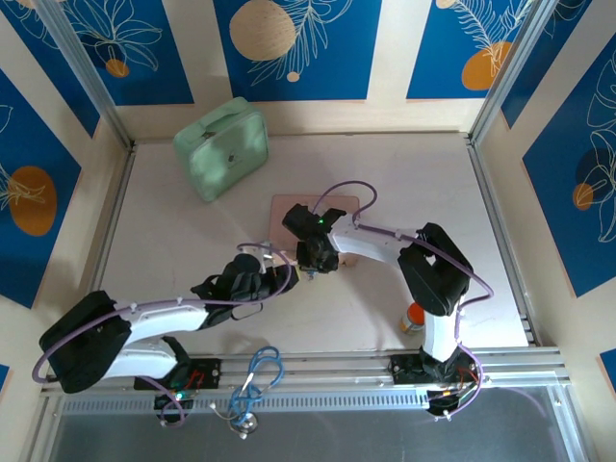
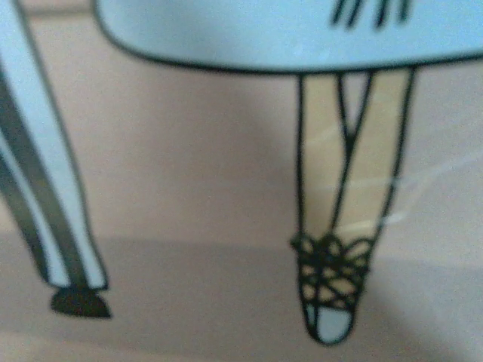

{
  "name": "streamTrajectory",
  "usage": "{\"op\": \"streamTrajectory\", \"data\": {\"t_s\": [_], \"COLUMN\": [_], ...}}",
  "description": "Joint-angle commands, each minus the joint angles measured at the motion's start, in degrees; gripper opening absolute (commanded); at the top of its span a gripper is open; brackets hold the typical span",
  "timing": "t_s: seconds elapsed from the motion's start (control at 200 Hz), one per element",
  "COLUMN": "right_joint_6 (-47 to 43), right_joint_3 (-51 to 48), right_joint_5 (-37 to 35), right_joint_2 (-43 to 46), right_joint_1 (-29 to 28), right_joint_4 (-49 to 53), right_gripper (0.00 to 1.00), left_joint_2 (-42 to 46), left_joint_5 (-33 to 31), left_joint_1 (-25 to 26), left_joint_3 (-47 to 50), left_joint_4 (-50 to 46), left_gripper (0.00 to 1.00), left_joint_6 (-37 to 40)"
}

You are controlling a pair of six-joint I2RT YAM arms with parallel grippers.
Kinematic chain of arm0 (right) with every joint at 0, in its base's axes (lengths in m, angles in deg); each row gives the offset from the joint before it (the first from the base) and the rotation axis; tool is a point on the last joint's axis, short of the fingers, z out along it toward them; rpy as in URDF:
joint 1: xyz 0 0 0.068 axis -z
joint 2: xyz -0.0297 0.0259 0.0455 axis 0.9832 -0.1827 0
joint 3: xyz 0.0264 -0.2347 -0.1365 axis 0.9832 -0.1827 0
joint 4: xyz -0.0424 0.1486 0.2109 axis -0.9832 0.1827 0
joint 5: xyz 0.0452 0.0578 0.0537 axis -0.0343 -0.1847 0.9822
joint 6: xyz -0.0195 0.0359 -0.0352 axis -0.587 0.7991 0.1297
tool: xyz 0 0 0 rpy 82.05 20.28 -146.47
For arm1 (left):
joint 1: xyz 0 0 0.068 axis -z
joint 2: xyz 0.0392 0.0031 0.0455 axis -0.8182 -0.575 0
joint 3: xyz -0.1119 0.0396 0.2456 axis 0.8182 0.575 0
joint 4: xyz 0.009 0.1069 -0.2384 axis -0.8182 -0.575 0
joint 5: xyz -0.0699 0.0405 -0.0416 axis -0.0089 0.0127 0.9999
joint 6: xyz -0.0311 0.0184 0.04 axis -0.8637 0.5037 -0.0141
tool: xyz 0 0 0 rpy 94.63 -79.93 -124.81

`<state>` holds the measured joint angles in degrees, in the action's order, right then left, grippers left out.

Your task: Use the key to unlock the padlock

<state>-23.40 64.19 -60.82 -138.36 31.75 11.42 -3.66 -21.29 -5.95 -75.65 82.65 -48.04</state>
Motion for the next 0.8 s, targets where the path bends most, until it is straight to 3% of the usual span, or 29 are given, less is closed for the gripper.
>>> {"op": "streamTrajectory", "data": {"t_s": [0.0, 0.12, 0.37, 0.795], "right_joint_6": [-1.76, -2.34, -2.34, -2.60], "right_joint_3": [2.14, 2.15, 2.09, 1.84], "right_joint_5": [8.14, 10.64, 13.39, 14.94], "right_joint_2": [-1.90, -2.19, -2.28, -1.68], "right_joint_1": [1.20, 1.89, 2.42, 3.02], "right_joint_4": [4.55, 4.80, 3.64, 3.14], "right_gripper": [0.24, 0.24, 0.24, 0.25], "left_joint_2": [-1.94, -5.78, -10.05, -17.70], "left_joint_5": [-0.19, -0.30, 1.34, 3.31], "left_joint_1": [1.21, 1.50, 1.57, 1.46], "left_joint_3": [-0.16, -0.52, -1.30, -5.72], "left_joint_4": [4.86, 7.02, 9.79, 12.06], "left_gripper": [0.43, 0.32, 0.37, 0.32], "left_joint_6": [0.25, 1.12, 0.21, 0.21]}}
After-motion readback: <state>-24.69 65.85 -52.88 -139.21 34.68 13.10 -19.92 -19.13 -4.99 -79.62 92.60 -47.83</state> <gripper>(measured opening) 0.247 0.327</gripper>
